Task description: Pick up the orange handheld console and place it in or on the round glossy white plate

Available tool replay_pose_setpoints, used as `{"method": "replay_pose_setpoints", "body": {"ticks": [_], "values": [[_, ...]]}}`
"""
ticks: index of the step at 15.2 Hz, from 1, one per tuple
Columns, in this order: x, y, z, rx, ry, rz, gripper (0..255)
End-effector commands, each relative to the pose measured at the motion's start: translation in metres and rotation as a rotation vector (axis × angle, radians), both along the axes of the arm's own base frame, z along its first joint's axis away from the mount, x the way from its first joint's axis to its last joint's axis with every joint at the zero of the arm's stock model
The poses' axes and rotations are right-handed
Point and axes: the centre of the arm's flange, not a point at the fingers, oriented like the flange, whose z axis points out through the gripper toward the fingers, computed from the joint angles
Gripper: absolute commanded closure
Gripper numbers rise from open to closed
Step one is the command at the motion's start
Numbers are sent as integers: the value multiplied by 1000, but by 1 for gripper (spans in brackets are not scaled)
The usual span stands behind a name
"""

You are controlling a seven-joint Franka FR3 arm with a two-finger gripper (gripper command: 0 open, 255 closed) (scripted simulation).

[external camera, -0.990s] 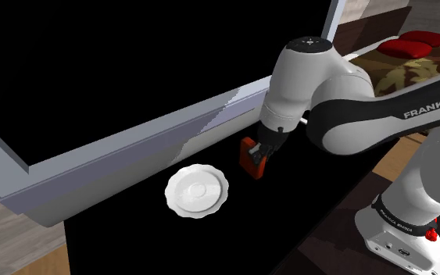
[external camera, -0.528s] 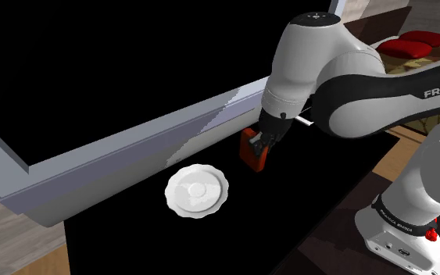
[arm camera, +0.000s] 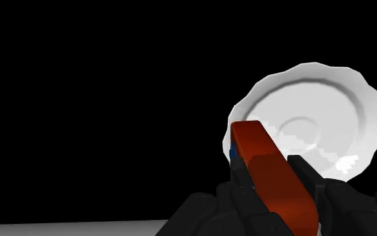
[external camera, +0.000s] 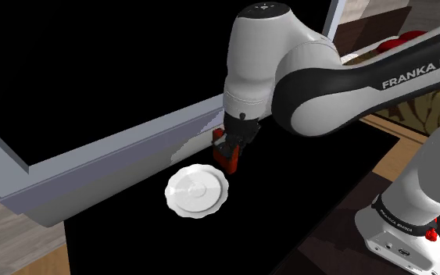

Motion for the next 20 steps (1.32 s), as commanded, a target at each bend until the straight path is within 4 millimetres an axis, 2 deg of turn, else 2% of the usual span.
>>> {"method": "replay_pose_setpoints", "body": {"ticks": [1, 6, 20], "values": [[15, 25, 4, 3, -1, -2, 255], [46, 84, 13, 3, -1, -2, 255], [46, 84, -61, 3, -1, -2, 255]]}}
